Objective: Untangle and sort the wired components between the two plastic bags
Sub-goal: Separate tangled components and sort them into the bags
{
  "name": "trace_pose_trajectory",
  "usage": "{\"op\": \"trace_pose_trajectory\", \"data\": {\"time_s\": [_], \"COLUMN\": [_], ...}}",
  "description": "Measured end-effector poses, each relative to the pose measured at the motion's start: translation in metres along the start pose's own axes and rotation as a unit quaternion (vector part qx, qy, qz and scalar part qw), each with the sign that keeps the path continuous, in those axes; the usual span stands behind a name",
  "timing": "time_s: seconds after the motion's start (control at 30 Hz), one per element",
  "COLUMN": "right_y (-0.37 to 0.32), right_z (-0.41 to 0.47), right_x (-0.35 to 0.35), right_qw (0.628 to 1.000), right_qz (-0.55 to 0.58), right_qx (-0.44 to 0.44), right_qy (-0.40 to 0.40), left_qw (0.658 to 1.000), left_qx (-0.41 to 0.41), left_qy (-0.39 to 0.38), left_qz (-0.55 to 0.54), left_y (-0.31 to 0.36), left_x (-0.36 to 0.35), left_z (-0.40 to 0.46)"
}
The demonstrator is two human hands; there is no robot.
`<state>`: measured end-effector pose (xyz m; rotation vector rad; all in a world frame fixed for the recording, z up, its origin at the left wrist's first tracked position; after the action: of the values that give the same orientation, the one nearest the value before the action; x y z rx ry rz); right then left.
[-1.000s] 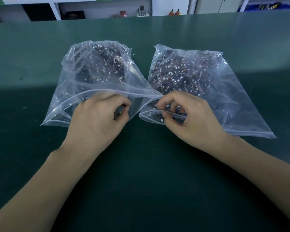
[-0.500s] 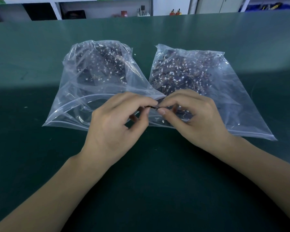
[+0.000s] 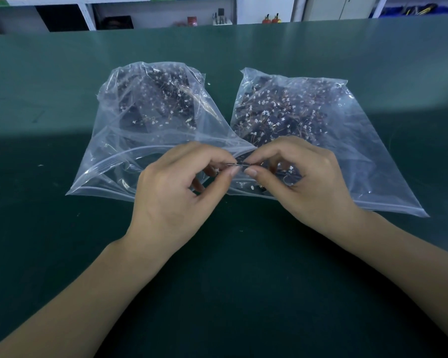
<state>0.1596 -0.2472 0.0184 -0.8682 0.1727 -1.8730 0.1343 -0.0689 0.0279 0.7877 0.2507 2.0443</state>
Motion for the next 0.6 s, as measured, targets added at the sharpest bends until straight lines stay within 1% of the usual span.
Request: {"op": "trace_pose_trajectory", "data": {"time_s": [0.27,0.37,0.47,0.6], "right_y": [0.001,0.0,-0.001,0.001], "right_z": [0.0,-0.001,0.0,-0.001], "right_x": [0.0,0.001,0.0,-0.003], "right_qw": [1.0,1.0,1.0,1.0], "right_qz": [0.009,0.013,0.007,0.0], "right_qx": [-0.004,0.006,0.019,0.012], "right_qy": [0.0,-0.003,-0.014,-0.024], "left_qw": [1.0,1.0,1.0,0.999], "left_qx": [-0.008,-0.001,0.004,0.013], "left_qy": [0.017,0.005,-0.023,-0.038], "left_qz": [-0.013,-0.006,-0.003,-0.004], "left_y": [0.005,0.005,0.003,0.002], "left_x": [0.003,0.001,-0.003,-0.007], "left_z": [0.0,0.0,0.0,-0.002]}}
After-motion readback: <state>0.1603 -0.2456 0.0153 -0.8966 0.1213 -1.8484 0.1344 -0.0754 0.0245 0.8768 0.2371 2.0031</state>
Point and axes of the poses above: each hand's wrist, its own z-axis towards the middle knuckle, its own x-axis out of the back of the hand, y = z × x, the point moved 9 cm from there along z, towards the middle knuckle, and after that the axes turned 5 degrees about y, right-handed, at the moved point
